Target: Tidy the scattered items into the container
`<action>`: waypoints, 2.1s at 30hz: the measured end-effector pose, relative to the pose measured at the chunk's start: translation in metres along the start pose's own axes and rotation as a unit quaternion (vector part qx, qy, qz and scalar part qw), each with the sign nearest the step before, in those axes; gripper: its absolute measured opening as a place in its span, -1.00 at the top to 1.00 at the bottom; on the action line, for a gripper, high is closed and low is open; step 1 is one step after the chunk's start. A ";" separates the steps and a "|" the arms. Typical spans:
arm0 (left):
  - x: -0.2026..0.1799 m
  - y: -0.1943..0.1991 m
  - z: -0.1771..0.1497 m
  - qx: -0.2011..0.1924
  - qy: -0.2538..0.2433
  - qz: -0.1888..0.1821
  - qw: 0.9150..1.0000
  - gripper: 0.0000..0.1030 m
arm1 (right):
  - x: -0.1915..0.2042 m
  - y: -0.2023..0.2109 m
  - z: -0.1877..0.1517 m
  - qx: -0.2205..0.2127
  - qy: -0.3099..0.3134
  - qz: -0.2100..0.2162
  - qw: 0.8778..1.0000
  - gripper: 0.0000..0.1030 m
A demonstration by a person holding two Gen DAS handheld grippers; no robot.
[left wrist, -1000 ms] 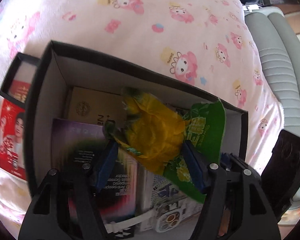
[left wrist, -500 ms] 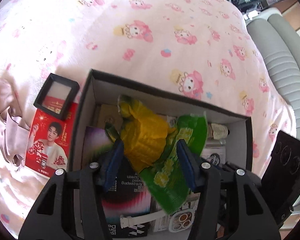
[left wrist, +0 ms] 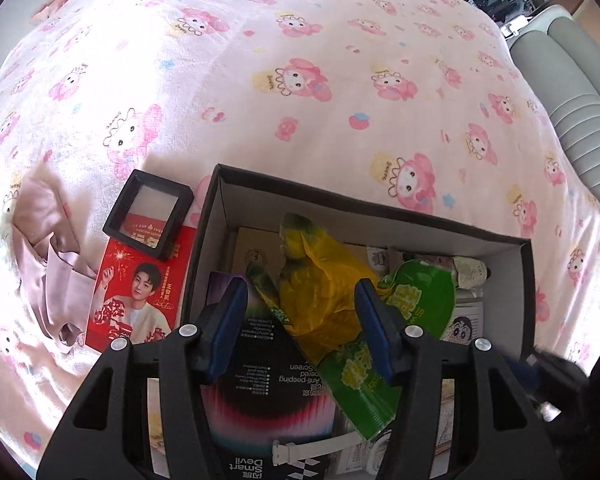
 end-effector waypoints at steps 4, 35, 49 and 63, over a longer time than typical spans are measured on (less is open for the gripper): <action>-0.003 0.005 0.000 -0.012 -0.011 0.002 1.000 -0.13 | 0.022 -0.016 -0.005 0.021 0.040 0.022 0.999 0.68; -0.017 0.019 0.004 -0.019 0.005 -0.068 0.998 -0.14 | -0.031 -0.020 -0.015 0.018 -0.031 -0.071 0.997 0.68; 0.004 0.009 0.011 -0.011 0.025 -0.033 0.999 -0.10 | -0.022 -0.048 0.001 0.043 0.005 -0.083 0.996 0.65; -0.026 0.004 -0.003 0.013 -0.014 -0.070 0.997 -0.11 | -0.059 -0.018 -0.013 0.020 -0.070 -0.121 0.990 0.65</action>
Point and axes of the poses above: each gripper's, at about its wrist camera, not at the fingertips, and y roughly against the way its jaws point, x to its left, z to its top, the point moved 7 cm from there along -y, roughly the way its jaws point, and after that the axes turned 15 degrees about y, right-handed, at the moved point
